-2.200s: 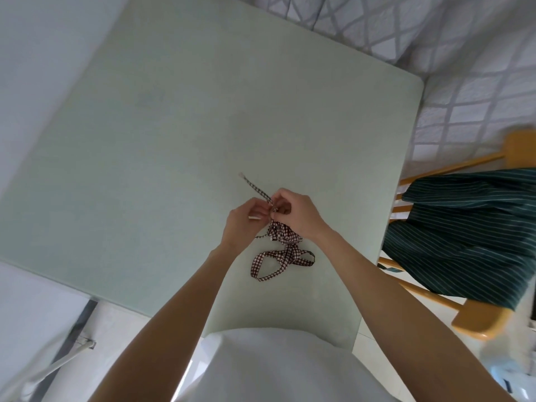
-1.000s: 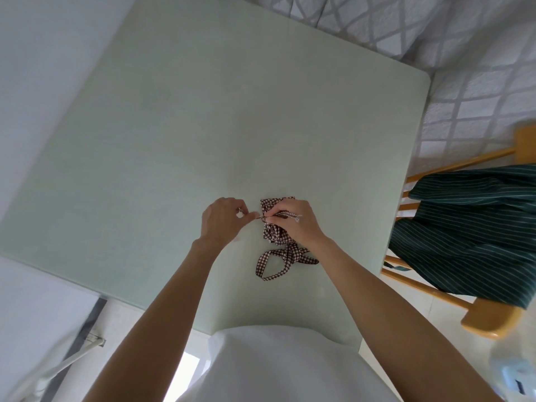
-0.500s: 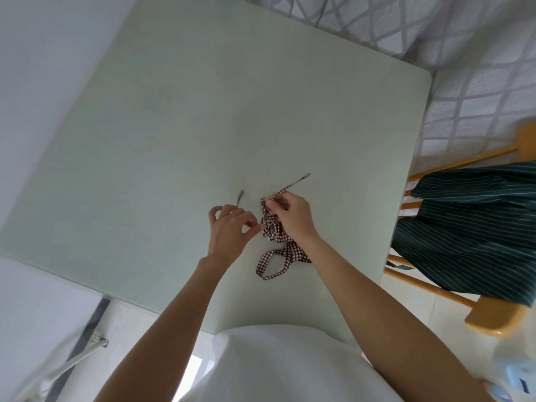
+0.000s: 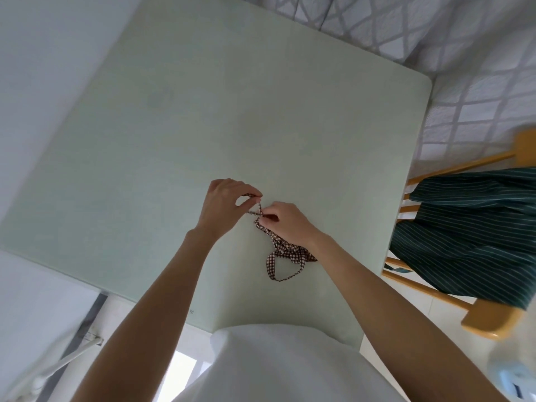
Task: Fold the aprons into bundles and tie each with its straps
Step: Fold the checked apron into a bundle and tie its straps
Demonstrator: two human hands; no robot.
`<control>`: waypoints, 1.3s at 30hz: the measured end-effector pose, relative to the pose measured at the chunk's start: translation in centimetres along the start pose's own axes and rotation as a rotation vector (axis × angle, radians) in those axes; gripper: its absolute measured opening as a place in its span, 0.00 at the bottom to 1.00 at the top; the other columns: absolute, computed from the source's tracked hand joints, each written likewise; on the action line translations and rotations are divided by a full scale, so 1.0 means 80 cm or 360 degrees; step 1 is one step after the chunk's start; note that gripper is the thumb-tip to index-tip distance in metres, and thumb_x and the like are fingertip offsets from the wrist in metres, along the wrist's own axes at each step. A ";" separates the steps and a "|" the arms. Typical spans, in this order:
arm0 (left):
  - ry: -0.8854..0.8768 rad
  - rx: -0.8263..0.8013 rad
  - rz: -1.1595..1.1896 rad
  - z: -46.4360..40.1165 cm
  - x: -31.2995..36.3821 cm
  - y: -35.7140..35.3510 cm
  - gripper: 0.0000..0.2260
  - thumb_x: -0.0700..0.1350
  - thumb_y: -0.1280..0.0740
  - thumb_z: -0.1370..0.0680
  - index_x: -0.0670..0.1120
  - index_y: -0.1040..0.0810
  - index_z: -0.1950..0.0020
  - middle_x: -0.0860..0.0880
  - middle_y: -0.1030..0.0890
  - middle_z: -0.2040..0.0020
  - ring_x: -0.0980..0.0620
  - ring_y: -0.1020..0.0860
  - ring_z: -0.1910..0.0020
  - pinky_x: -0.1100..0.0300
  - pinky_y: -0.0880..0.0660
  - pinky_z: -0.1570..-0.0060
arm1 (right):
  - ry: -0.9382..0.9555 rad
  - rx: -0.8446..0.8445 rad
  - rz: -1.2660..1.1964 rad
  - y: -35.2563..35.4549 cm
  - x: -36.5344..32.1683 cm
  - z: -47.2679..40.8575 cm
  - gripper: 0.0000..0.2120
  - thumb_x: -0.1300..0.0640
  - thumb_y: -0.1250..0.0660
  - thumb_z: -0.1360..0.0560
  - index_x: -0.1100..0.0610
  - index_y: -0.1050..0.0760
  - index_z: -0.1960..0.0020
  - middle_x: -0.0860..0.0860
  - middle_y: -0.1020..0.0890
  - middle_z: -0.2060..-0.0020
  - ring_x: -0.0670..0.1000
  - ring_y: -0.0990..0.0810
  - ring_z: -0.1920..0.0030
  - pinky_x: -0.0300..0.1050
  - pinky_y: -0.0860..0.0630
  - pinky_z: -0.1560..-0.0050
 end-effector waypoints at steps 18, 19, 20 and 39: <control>0.0289 0.0168 0.0292 0.056 0.018 -0.037 0.07 0.43 0.26 0.29 0.46 0.18 0.52 0.52 0.17 0.57 0.57 0.19 0.62 0.60 0.22 0.61 | -0.0335 0.0056 -0.0528 0.008 0.026 0.012 0.10 0.54 0.35 0.23 0.59 0.17 0.53 0.49 0.17 0.64 0.47 0.21 0.61 0.44 0.27 0.55; 0.0295 0.0159 0.0268 0.054 0.017 -0.037 0.06 0.44 0.27 0.29 0.47 0.18 0.52 0.52 0.16 0.58 0.56 0.19 0.63 0.58 0.21 0.62 | -0.0316 0.0070 -0.0492 0.010 0.025 0.012 0.10 0.54 0.35 0.23 0.59 0.18 0.53 0.46 0.20 0.67 0.43 0.23 0.63 0.42 0.28 0.57; 0.0298 0.0149 0.0237 0.053 0.016 -0.038 0.06 0.44 0.27 0.28 0.47 0.18 0.52 0.53 0.16 0.59 0.56 0.19 0.63 0.58 0.21 0.63 | -0.0296 0.0079 -0.0459 0.012 0.024 0.012 0.10 0.54 0.35 0.23 0.58 0.18 0.51 0.43 0.22 0.67 0.41 0.25 0.64 0.40 0.28 0.56; 0.1342 -0.0497 0.0951 0.068 -0.024 -0.082 0.09 0.44 0.39 0.22 0.42 0.21 0.55 0.49 0.24 0.63 0.53 0.30 0.62 0.63 0.36 0.64 | 0.0232 0.0672 0.0287 0.002 -0.002 0.028 0.06 0.67 0.31 0.30 0.61 0.19 0.53 0.54 0.20 0.56 0.53 0.21 0.58 0.43 0.25 0.61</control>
Point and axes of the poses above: each hand's wrist, its own z-axis away from the middle knuckle, its own y-axis out of the back of the hand, x = y × z, the point moved 8 cm from there along -z, towards the middle knuckle
